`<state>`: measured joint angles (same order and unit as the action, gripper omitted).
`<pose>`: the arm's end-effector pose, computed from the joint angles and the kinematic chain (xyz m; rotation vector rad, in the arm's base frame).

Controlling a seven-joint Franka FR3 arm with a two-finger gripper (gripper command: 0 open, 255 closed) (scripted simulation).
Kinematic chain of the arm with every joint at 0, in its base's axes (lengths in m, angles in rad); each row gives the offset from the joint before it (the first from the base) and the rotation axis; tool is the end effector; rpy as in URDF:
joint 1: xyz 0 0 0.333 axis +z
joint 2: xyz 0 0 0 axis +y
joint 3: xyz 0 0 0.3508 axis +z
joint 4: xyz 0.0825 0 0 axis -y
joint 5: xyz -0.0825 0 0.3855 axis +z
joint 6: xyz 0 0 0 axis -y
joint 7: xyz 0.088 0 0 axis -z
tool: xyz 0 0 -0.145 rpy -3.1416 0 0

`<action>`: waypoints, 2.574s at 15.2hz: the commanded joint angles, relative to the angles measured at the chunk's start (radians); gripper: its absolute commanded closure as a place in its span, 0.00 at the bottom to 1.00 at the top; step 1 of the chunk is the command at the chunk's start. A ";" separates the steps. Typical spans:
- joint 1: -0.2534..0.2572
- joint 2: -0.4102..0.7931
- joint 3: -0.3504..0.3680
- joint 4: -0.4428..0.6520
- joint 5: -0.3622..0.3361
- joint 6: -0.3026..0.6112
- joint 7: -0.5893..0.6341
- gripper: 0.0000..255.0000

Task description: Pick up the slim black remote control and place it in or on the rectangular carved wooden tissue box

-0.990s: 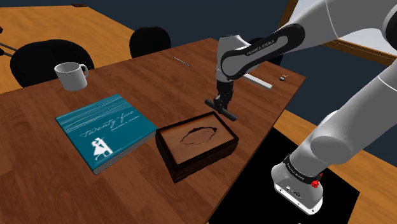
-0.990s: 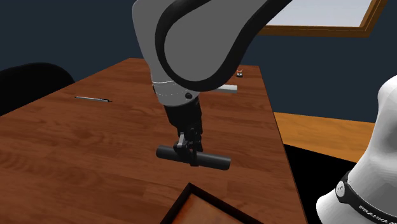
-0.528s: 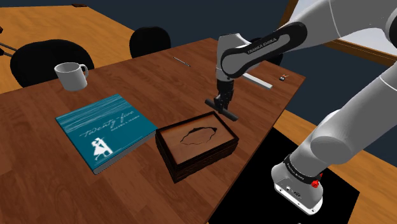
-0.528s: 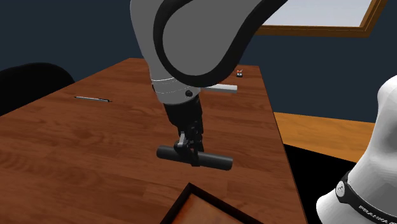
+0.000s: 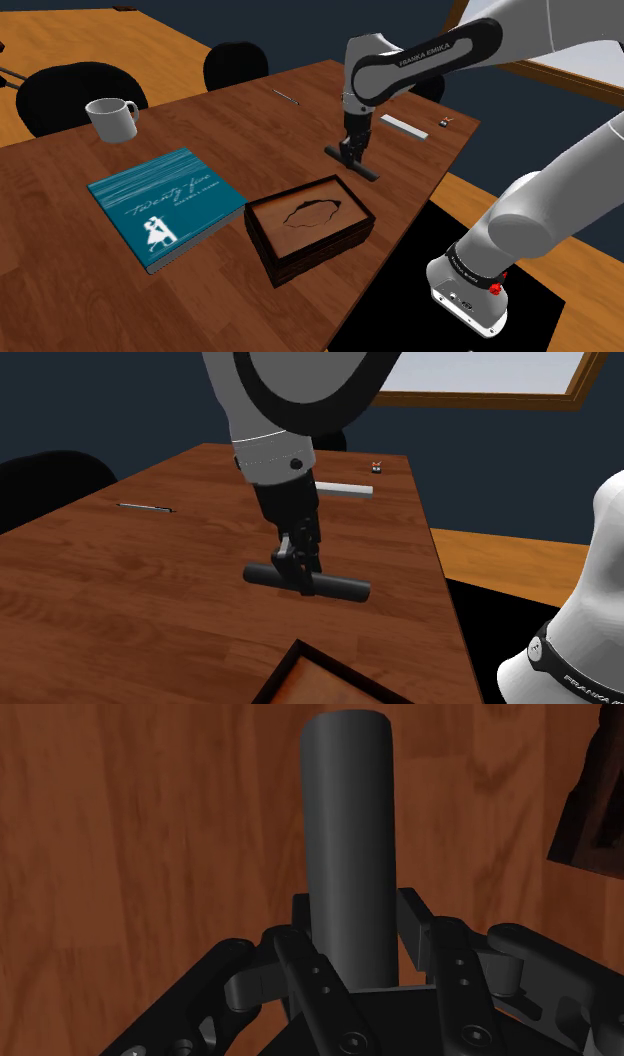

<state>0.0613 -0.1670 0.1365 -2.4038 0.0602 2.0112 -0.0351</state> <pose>0.4212 0.0899 0.3577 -3.0958 -0.3053 0.3565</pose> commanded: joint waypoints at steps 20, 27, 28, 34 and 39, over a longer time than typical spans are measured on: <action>-0.002 -0.106 -0.011 0.188 0.002 -0.294 -0.001 1.00; 0.054 -0.148 0.064 0.167 0.058 -0.308 0.109 1.00; 0.066 -0.152 0.079 0.163 0.069 -0.305 0.132 1.00; 0.133 -0.155 0.177 0.157 0.134 -0.286 0.270 1.00; 0.185 -0.126 0.262 0.183 0.178 -0.264 0.391 1.00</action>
<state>0.2367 -0.2991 0.3824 -2.2240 0.2299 1.7408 0.3321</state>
